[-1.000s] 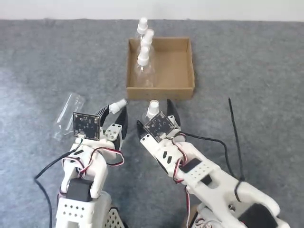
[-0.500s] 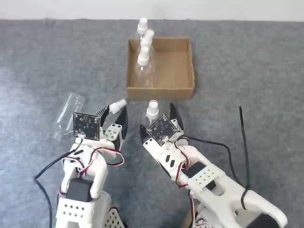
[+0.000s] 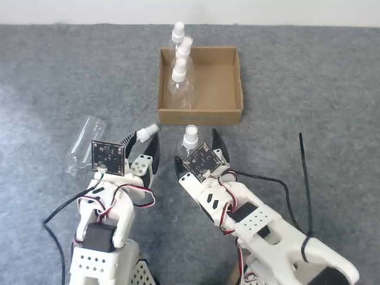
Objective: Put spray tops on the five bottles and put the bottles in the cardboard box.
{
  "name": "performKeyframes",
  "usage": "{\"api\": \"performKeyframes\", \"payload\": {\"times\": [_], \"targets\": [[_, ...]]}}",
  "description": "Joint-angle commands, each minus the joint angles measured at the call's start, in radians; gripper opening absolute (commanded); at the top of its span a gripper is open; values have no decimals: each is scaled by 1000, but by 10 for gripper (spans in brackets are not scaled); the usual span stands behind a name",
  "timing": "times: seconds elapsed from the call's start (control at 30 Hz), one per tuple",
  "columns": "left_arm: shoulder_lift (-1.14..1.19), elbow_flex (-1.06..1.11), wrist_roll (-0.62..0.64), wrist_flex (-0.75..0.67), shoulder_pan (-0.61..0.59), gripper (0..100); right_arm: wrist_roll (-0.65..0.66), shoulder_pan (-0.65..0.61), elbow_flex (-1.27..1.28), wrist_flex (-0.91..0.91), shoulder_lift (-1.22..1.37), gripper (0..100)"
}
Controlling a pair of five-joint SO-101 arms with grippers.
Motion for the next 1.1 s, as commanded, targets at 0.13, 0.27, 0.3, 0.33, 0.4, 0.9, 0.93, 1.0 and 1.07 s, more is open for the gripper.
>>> {"api": "performKeyframes", "payload": {"times": [0.13,0.27,0.3,0.33,0.4,0.9,0.93,1.0,1.07], "targets": [[-12,-28,-3,-29,-6,160,-21,-1,-64,-44,-50,379],[-12,-28,-3,-29,-5,160,-21,-1,-64,-44,-50,379],[-12,-28,-3,-29,-5,160,-21,-2,-64,-45,-50,379],[-12,-28,-3,-29,-5,160,-21,-2,-64,-45,-50,379],[-12,-28,-3,-29,-5,160,-21,-2,-64,-45,-50,379],[-12,-27,-3,-29,-5,160,-23,-22,-52,-13,-125,314],[-12,-27,-3,-29,-5,160,-23,-22,-52,-13,-125,300],[-12,-27,-3,-29,-5,160,-23,-22,-52,-10,-125,296],[-12,-27,-3,-29,-6,160,-23,-22,-51,-8,-124,310]]}}
